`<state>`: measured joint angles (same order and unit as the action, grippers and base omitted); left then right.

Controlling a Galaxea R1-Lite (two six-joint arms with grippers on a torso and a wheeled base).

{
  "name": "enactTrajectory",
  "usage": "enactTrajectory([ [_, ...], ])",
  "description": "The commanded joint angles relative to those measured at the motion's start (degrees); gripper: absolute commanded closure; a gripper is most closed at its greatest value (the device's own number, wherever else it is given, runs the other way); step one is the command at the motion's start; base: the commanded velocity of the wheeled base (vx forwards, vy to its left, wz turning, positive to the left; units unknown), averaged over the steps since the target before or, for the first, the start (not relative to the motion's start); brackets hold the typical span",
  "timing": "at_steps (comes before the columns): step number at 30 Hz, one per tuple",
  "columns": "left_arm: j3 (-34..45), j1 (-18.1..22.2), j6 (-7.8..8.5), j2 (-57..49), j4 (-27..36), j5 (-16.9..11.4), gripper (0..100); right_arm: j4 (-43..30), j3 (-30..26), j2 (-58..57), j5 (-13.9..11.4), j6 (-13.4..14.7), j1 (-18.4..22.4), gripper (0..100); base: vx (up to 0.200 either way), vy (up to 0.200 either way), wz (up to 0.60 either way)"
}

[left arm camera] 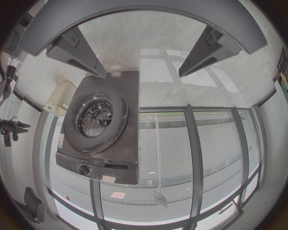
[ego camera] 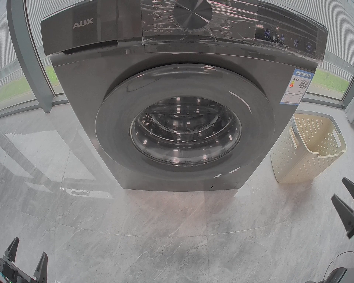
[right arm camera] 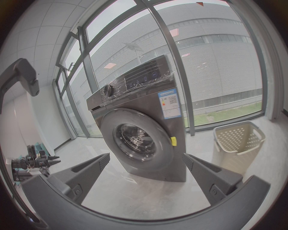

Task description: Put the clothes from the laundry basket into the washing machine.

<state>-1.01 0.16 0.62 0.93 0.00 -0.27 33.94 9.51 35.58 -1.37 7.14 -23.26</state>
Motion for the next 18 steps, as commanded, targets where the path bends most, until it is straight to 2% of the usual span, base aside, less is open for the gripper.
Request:
enactTrajectory([
  [1,1.01,0.02,-0.01,-0.66,0.00,0.00,0,-20.93,-2.04,-29.78,-0.30,-1.78,11.22,0,0.000,0.000,0.00],
  [2,1.01,0.02,-0.01,-0.66,0.00,0.00,0,-22.95,-2.57,-30.40,0.84,-1.34,11.48,0,0.000,0.000,0.00],
  [4,1.01,0.02,-0.01,-0.66,0.00,0.00,0,-19.52,-4.59,-29.34,4.27,-1.17,11.31,0,0.000,0.000,0.00],
  [6,1.01,0.02,-0.01,-0.66,0.00,0.00,0,-15.83,-9.51,-29.43,6.64,-1.52,11.31,0,0.000,0.000,0.00],
  [9,1.01,0.02,-0.01,-0.66,0.00,0.00,0,-21.72,-9.51,-29.43,8.22,-1.26,11.39,0,0.000,0.000,0.00],
  [10,1.01,0.02,-0.01,-0.66,0.00,0.00,0,-23.48,-9.51,-29.43,9.45,-1.26,11.39,0,0.000,0.000,0.00],
  [11,1.01,0.02,-0.01,-0.66,0.00,0.00,0,-25.33,-9.51,-29.34,12.18,-1.34,11.48,0,0.000,0.000,0.00],
  [13,1.01,0.02,-0.01,-0.66,0.09,0.00,0,-28.84,-9.51,-29.34,15.96,-1.52,11.57,0,0.000,0.000,0.00],
  [18,1.01,0.02,-0.01,-0.66,0.00,0.00,0,-25.59,-9.33,-29.34,18.50,-2.84,15.53,0,0.000,0.000,0.00],
])
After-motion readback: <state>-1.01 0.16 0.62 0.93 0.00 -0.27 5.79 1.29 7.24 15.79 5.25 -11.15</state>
